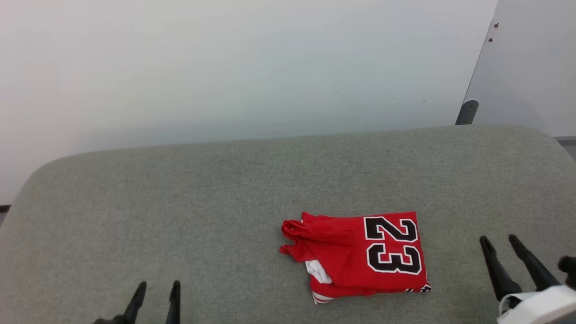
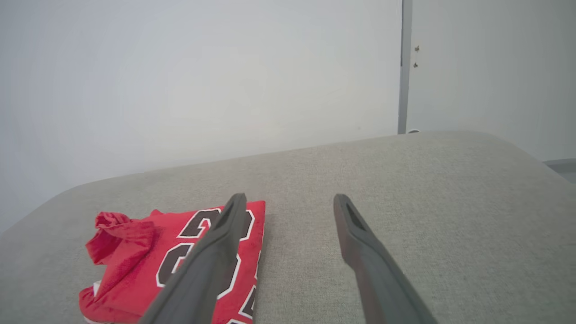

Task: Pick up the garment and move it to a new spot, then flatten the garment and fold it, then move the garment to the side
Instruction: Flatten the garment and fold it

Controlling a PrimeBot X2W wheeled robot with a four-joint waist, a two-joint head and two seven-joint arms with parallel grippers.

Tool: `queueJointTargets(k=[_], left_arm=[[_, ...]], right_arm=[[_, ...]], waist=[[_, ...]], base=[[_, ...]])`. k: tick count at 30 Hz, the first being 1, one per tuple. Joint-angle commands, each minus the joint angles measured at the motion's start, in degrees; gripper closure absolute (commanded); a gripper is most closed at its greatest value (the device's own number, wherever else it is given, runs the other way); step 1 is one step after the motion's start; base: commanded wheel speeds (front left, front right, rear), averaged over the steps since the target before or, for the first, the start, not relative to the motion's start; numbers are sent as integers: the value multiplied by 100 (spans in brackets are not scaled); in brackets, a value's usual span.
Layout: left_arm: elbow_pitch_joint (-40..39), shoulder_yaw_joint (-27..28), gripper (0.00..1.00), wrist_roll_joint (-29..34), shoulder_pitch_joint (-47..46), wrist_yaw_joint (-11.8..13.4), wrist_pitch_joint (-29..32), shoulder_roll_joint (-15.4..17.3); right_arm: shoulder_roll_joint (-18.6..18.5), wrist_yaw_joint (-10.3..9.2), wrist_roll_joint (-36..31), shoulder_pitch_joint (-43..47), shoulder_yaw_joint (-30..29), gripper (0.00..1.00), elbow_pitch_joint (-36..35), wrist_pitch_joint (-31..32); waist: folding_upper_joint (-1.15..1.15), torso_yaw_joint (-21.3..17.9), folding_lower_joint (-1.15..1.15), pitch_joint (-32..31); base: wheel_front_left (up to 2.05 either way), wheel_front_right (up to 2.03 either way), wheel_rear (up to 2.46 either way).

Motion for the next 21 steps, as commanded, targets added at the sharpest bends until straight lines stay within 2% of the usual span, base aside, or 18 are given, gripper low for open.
queueJointTargets(k=[1,3,11,21], left_arm=[[-121,48,0,52,162,0,-5,-17],[-282,79,0,124,273,16,-5,-20],[-876,184,0,186,741,67,-5,-46],[-1041,87,0,177,733,112,20,-53]], right_arm=[[61,-2,-120,202,-206,0,-177,-34],[81,-2,-287,422,-490,0,-383,-32],[553,-2,-822,1416,-1474,0,-1455,255],[1004,-2,-1220,1802,-1928,0,-2308,821]], waist=[[0,7,0,1],[0,37,0,-1],[0,202,0,4],[0,294,0,27]], base=[[0,0,0],[0,0,0],[0,0,0],[0,0,0]])
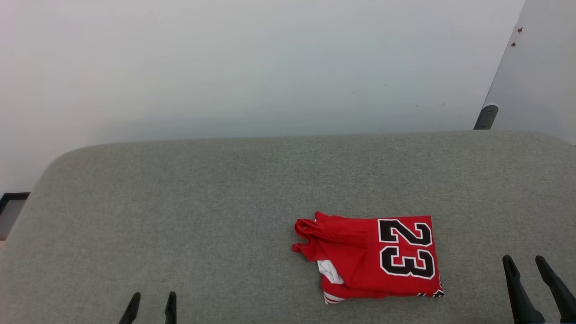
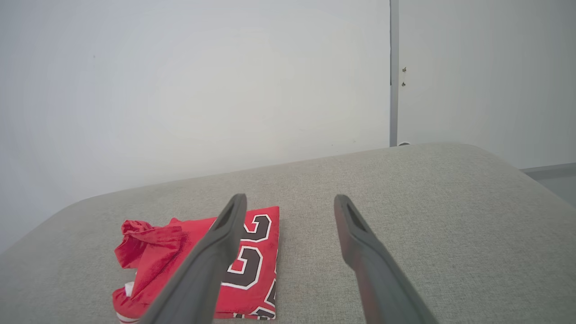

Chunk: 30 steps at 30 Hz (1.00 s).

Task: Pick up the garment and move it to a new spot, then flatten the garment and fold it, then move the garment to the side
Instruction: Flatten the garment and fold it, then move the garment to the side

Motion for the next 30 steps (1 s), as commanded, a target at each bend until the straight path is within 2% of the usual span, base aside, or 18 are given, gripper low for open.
queueJointTargets(k=[1,14,19,23,24,30], left_arm=[[-14,-20,0,-9,-52,29,-1,-9],[-19,-101,0,-73,-118,54,1,18],[-27,-214,0,-81,-255,26,-7,-9],[12,-296,0,-74,-411,17,-16,-46],[12,-296,0,-74,-411,17,-16,-46],[195,-543,0,-27,-687,-9,-24,-102]], right_arm=[[52,-2,-89,57,-45,0,-101,79],[182,-2,-68,43,-47,0,-285,275],[-32,-2,-114,-330,149,0,-375,533],[-291,-2,19,-818,374,0,-174,1296],[-291,-2,19,-818,374,0,-174,1296],[-782,-2,353,-1672,741,0,443,3309]], waist=[[0,0,0,2],[0,35,0,55],[0,118,0,116],[0,223,0,193],[0,223,0,193],[0,471,0,434]], base=[[0,0,0],[0,0,0],[0,0,0],[0,0,0],[0,0,0],[0,0,0]])
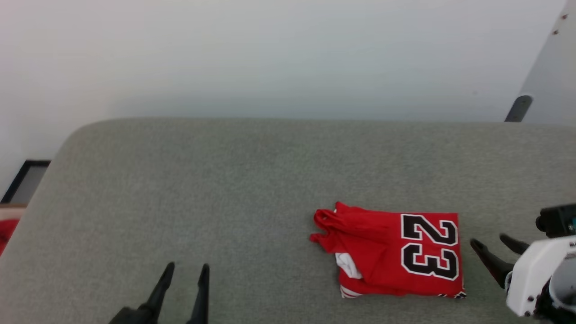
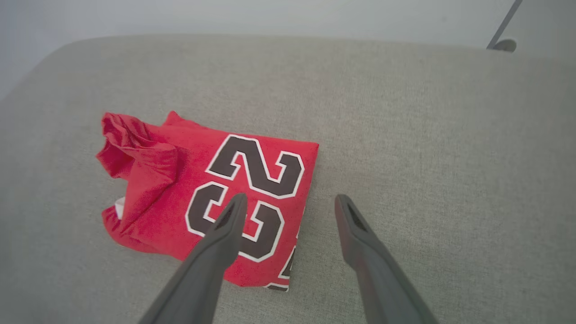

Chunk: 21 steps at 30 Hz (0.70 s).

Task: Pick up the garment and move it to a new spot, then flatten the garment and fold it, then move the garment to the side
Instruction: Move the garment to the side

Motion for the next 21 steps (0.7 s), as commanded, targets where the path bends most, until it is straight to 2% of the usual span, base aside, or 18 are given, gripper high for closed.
queueJointTargets(k=[1,5,8,12,20,21], left_arm=[[40,-46,0,21,-125,-17,-23,-18],[227,-216,0,-14,-375,-47,-29,-70],[299,-320,0,-29,-617,-53,-30,-117],[322,-411,0,-34,-925,-58,-30,-189],[490,-665,0,72,-1530,-89,-32,-265],[517,-680,0,84,-1594,-93,-32,-263]], right_arm=[[-84,-4,114,-154,49,0,160,374],[-307,-2,516,-613,179,0,670,1724],[-301,-2,665,-924,130,0,936,2240],[-242,-2,631,-1257,222,0,1245,2492],[-118,-2,703,-1478,854,0,1774,2430],[-111,-2,719,-1491,952,31,1780,2350]], waist=[[0,172,0,198],[0,364,0,442],[0,481,0,696],[0,569,0,1083],[0,587,0,1553],[0,575,0,1575]], base=[[0,0,0],[0,0,0],[0,0,0],[0,0,0],[0,0,0],[0,0,0]])
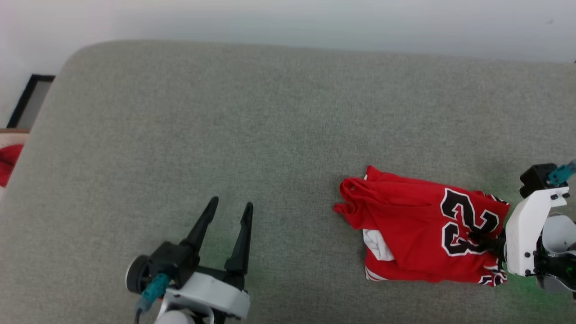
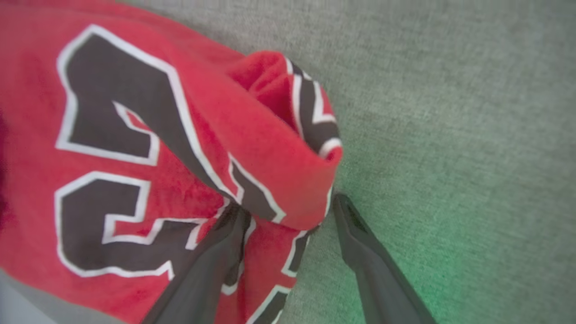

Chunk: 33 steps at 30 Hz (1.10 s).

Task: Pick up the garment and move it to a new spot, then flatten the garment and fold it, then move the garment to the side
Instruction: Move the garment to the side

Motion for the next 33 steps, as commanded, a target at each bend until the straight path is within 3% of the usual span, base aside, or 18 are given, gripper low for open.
queueJointTargets(k=[1,2,8,19,26,33], left_arm=[[30,1,0,39,-122,-34,-23,11],[57,3,0,42,-174,-37,-24,10],[44,88,0,82,-339,-34,-24,92],[-169,277,0,430,-696,-29,-16,315],[-314,-340,0,486,-1525,-34,-13,701],[-229,-936,0,366,-2603,-34,-12,1066]], right_arm=[[182,-2,57,139,291,71,153,-143],[190,-2,90,100,306,100,164,-288],[163,-5,481,74,186,100,109,-1130],[-322,-4,1077,109,-378,100,36,-2275],[-761,-4,1262,-237,-740,100,316,-2579],[-1190,-4,1092,-914,-945,100,920,-2959]], waist=[[0,30,0,217],[0,7,0,229],[0,-285,0,203],[0,-1398,0,410],[0,-1971,0,821],[0,-2237,0,1332]], base=[[0,0,0],[0,0,0],[0,0,0],[0,0,0],[0,0,0],[0,0,0]])
